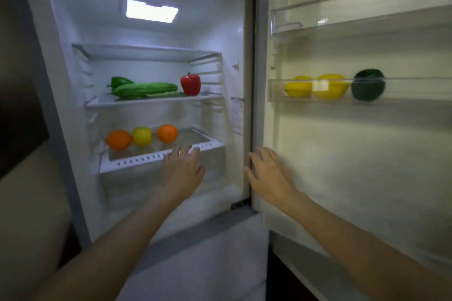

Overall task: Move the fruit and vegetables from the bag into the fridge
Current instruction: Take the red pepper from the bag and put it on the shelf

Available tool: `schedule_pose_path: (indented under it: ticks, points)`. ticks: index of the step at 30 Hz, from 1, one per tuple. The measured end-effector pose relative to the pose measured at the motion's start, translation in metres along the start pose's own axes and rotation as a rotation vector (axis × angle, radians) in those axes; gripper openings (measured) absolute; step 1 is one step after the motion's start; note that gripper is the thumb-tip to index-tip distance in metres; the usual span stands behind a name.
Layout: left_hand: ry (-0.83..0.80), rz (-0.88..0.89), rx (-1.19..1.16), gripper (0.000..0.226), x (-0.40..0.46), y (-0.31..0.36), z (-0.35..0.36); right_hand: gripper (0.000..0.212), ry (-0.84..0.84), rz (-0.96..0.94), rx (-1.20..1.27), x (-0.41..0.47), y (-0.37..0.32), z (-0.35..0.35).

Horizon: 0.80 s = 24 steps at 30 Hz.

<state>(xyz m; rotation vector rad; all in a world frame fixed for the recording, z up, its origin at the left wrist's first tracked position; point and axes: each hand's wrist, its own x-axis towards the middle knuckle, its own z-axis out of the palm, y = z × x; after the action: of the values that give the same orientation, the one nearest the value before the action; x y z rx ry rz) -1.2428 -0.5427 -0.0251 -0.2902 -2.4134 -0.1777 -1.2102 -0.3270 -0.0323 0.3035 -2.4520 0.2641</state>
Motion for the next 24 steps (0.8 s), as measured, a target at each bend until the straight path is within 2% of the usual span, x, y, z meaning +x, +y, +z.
schedule_pose_path:
  ticks: [6, 14, 19, 24]
  points:
    - [-0.136, 0.087, -0.106, 0.041, -0.062, 0.047, -0.018, 0.043, -0.044, 0.135, -0.103, -0.091, 0.007, -0.046]
    - [-0.133, 0.274, -0.234, 0.043, -0.108, 0.133, -0.043, 0.045, -0.065, 0.354, -0.211, -0.200, 0.051, -0.128]
    - [-0.157, 0.406, -0.353, 0.045, -0.144, 0.215, -0.060, 0.044, -0.052, 0.510, -0.241, -0.277, 0.084, -0.194]
    - [-0.162, 0.565, -0.483, 0.044, -0.183, 0.334, -0.088, 0.042, -0.026, 0.607, -0.342, -0.368, 0.118, -0.270]
